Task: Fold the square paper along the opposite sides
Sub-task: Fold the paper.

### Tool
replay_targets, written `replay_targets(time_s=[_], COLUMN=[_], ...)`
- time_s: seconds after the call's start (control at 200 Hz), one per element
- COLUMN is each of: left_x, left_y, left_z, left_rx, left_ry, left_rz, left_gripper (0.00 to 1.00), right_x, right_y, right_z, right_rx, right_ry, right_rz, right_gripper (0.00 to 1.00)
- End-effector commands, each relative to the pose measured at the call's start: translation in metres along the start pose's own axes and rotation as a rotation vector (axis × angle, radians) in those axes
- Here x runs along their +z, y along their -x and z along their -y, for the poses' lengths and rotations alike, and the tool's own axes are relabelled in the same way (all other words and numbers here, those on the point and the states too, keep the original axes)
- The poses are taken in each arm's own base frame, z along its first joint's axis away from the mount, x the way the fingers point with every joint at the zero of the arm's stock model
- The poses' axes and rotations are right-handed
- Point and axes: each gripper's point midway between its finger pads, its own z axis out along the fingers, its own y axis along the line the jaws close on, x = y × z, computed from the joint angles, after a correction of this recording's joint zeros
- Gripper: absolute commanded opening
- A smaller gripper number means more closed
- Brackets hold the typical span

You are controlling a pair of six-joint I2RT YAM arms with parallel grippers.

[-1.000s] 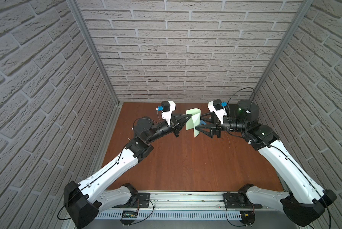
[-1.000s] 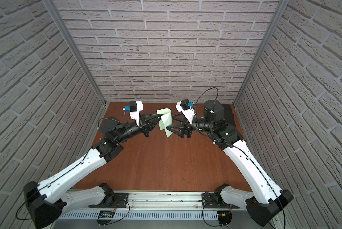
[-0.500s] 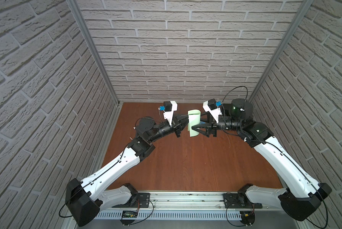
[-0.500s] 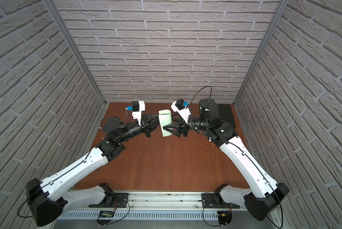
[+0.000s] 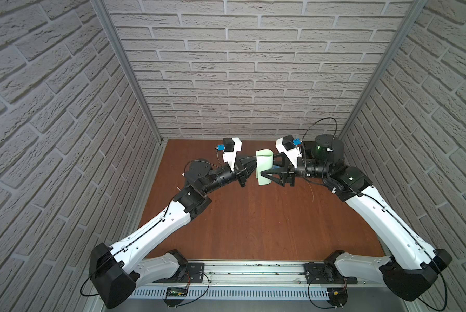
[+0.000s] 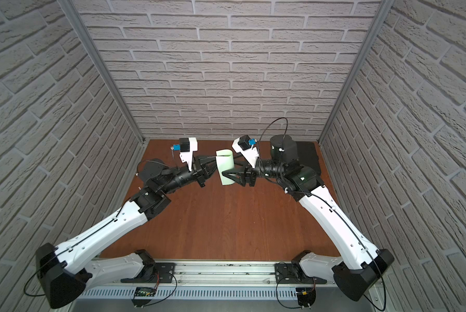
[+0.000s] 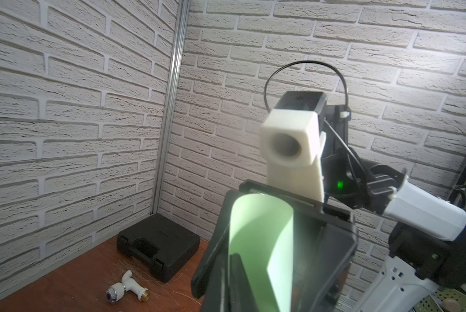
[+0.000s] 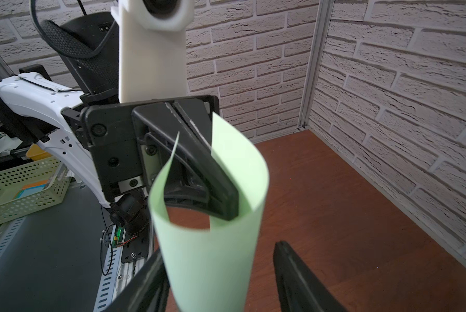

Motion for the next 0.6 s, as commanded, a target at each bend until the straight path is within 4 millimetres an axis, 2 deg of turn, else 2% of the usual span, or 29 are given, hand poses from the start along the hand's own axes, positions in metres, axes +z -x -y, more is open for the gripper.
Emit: replay_targets(time_s=[0.0,0.595], left_x=[-0.0025,-0.0005], left_y=[0.0177,0.0156], left_z=[0.0147,0.0159], left_rx=[0.028,0.025], left_ry=[-0.048,-0.059], left_rz=[0.053,0.048], left_gripper=[0.0,0.0], right_x=[-0.009,-0.0106], right_y=[0.0186,0.0251], right_z=[-0.0081,-0.0102], right_rx=[-0.056,-0.062], right_ry=[-0.007,-0.001], right_rz=[0.049,0.068], right_gripper=[0.64,0.63])
